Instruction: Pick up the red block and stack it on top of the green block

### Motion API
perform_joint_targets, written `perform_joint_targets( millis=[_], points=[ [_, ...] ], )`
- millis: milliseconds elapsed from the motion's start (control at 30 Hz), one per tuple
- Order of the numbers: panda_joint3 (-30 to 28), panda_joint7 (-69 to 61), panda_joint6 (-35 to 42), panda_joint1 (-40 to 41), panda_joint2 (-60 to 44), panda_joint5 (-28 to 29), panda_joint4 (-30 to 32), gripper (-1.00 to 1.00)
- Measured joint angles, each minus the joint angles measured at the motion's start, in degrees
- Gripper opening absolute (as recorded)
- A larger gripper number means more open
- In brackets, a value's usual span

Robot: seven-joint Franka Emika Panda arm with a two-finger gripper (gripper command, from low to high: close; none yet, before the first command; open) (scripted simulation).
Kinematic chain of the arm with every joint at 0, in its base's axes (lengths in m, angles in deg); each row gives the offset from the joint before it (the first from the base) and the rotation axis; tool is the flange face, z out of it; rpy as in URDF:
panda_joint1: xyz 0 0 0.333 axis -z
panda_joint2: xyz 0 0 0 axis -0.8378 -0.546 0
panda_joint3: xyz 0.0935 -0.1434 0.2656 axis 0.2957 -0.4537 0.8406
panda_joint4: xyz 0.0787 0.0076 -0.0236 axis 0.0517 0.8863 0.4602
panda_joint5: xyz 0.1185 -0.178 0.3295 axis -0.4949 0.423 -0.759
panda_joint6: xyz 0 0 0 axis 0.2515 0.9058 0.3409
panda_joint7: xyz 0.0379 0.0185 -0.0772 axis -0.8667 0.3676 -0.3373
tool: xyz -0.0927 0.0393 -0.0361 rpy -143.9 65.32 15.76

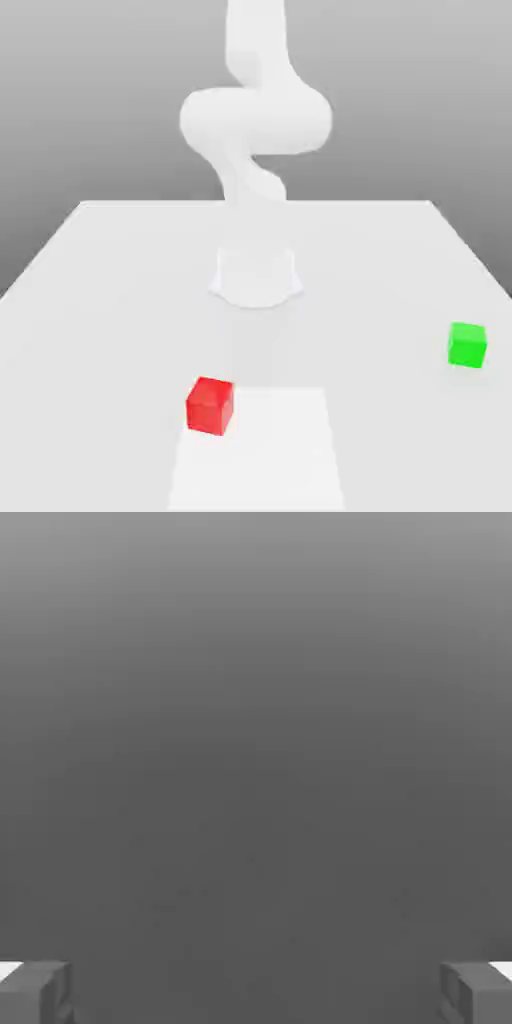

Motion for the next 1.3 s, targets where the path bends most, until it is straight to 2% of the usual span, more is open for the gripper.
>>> perform_joint_targets(
  millis=[600, 833, 867, 1100, 1300],
  points=[
    [-3.34, 5.18, -25.07, 5.02, -38.62, 0.31, 25.91, 0.0],
    [-1.31, 3.68, -37.16, 6.61, -53.16, -2.04, 25.21, 0.0],
    [-1.02, 3.55, -38.15, 6.85, -54.31, -2.23, 25.05, -1.0],
    [-0.95, 3.77, -38.01, 6.97, -54.13, -1.97, 25.08, -1.0],
    [-1.67, 5.27, -28.49, 6.79, -43.0, 0.11, 26.68, -1.0]
  ],
)
